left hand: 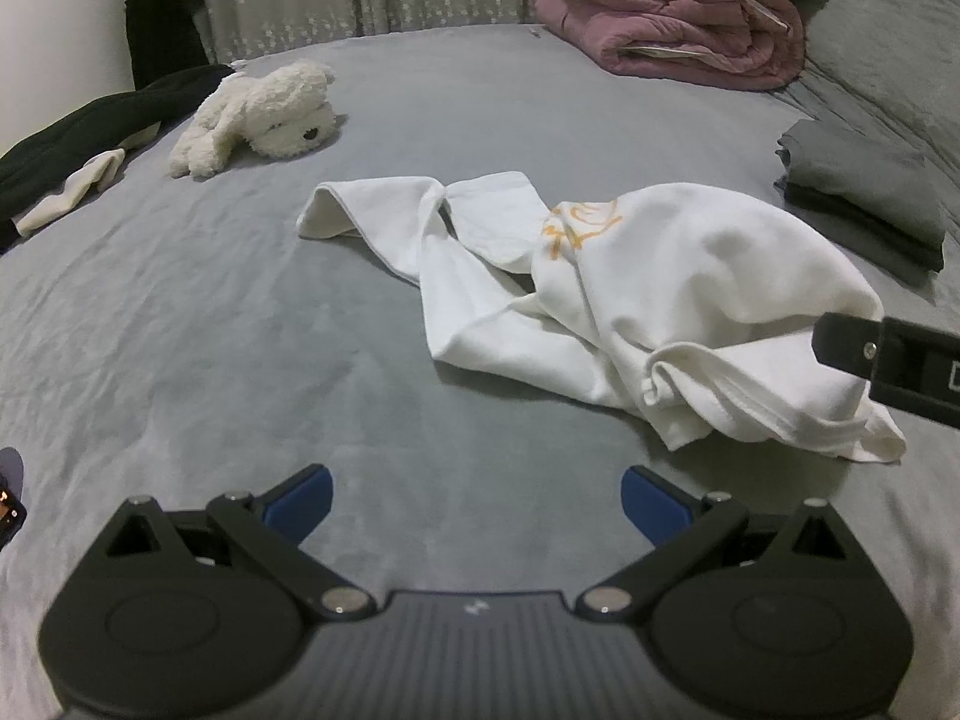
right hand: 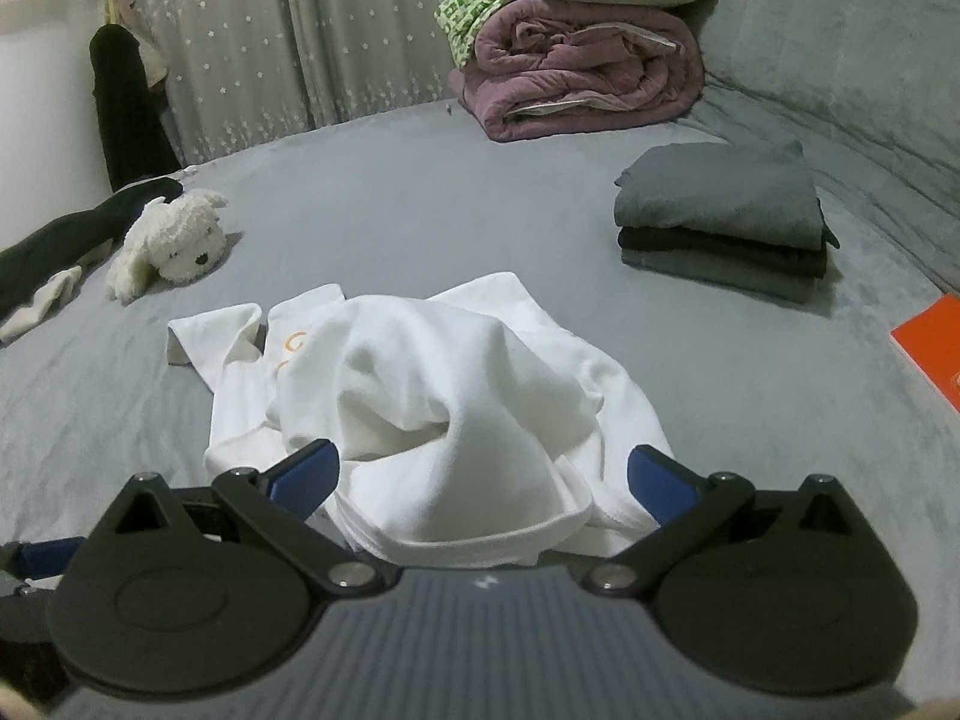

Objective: Fold clothes
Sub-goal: 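Move the right gripper over the crumpled white T-shirt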

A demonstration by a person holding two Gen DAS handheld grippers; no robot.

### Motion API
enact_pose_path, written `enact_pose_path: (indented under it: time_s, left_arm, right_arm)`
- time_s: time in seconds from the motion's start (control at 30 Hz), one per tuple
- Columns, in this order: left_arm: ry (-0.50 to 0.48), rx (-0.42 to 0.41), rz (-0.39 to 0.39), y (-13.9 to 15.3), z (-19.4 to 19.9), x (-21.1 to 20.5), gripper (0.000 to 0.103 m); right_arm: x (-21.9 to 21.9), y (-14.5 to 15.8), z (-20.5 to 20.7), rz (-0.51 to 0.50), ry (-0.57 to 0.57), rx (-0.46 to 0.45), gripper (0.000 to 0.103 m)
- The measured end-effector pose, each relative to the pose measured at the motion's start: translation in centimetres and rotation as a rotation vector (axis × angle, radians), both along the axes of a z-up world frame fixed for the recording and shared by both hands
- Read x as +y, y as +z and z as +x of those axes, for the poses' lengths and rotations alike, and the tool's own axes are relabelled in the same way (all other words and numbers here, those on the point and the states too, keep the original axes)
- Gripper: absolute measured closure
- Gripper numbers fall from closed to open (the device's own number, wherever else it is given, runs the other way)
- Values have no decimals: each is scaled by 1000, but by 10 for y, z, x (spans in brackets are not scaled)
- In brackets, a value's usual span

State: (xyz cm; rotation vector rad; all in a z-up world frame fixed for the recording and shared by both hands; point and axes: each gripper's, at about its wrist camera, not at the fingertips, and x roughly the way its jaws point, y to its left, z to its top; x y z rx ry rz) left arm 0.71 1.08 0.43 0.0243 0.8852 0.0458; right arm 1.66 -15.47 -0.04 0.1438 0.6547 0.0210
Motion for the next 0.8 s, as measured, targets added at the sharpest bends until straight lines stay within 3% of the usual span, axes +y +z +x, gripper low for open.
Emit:
enact_pose_path:
  time_s: [0.8]
  left_arm:
    - [29,-2,6,-5,2,5,0]
  right_arm:
    - [-3,11,-1,-5,-10,27,0]
